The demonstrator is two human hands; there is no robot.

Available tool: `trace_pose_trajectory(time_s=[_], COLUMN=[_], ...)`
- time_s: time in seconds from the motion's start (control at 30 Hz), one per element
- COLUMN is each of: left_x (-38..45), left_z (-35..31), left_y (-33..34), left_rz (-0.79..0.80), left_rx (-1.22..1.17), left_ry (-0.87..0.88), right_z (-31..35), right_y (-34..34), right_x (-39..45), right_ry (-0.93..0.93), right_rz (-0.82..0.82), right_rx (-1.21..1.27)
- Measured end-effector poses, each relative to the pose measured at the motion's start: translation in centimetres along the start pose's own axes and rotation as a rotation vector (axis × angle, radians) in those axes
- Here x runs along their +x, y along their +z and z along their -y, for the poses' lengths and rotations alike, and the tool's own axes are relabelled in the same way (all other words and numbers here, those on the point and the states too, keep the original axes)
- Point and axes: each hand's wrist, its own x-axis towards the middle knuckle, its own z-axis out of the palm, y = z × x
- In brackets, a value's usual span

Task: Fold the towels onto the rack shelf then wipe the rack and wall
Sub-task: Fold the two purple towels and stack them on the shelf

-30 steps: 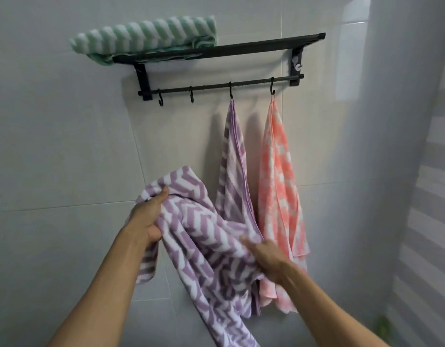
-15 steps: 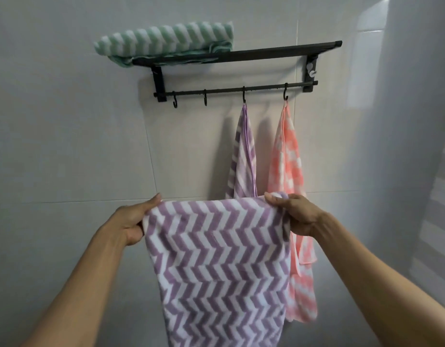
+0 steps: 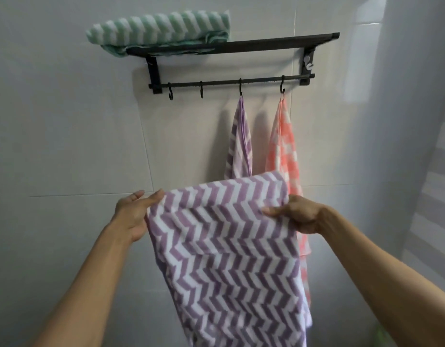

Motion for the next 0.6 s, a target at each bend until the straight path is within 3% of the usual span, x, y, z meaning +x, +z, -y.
trace_pose_trajectory(time_s=[0.13, 0.27, 0.37, 0.47, 0.6], left_x=[0.7, -1.7, -1.4, -0.2, 0.0], left_z=[-1.7, 0.5, 1.3, -0.6, -1.0], left_y=[-0.9, -1.7, -1.9, -2.0, -2.3], left_rz=[0.095, 0.280, 0.123, -0.029, -0.004], left_rx=[-0.063, 0.180, 0.096, -0.020, -0.010], left_ry=[0.075, -0.104, -0.144, -0.046, -0.069], right_z=[0.8, 1.3, 1.2, 2.0, 2.5], right_y=[-0.5, -0.4, -0.4, -0.2, 0.8], right_x=[0.4, 0.3, 0.7, 0.7, 0.8], right_ry=[-0.103, -0.039, -0.059, -0.046, -0.117], right_rz=[-0.179, -0.175, -0.234, -0.210, -0.270], right_rx=[0.160, 0.127, 0.186, 0.149, 0.132])
